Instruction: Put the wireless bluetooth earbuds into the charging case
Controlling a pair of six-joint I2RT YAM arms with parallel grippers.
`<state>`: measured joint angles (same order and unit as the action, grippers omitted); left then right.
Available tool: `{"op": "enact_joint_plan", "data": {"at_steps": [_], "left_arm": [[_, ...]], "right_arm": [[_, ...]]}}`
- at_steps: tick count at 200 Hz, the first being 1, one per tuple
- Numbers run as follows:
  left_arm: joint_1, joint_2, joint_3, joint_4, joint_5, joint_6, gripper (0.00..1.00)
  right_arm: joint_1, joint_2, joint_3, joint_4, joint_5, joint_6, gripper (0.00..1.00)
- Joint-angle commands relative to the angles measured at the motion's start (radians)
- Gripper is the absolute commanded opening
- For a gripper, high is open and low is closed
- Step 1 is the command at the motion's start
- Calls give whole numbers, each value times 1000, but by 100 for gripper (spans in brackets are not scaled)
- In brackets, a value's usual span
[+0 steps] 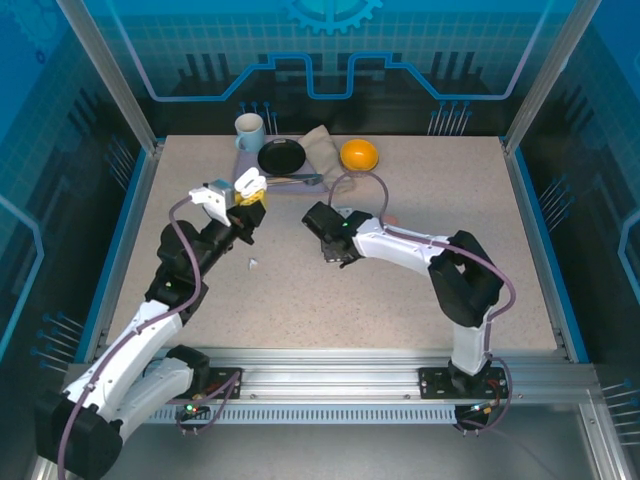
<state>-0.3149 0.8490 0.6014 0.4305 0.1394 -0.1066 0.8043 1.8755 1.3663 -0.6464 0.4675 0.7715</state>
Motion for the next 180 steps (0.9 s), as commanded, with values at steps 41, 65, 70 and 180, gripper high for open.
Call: {"op": "enact_joint_plan", "data": {"at_steps": [41, 65, 70, 180], "left_arm": [[10, 42, -52, 41, 168, -16, 0], [10, 57, -52, 37, 234, -19, 0], [9, 61, -52, 37, 246, -18, 0], [-127, 173, 76, -121, 362, 166, 0]], "right_arm": [[-44, -189, -86, 122, 6, -106, 19], [-54, -283, -100, 146, 16, -149, 19], [-58, -301, -102, 150, 19, -156, 19], [-76, -642, -105, 340, -83, -367, 20]]}}
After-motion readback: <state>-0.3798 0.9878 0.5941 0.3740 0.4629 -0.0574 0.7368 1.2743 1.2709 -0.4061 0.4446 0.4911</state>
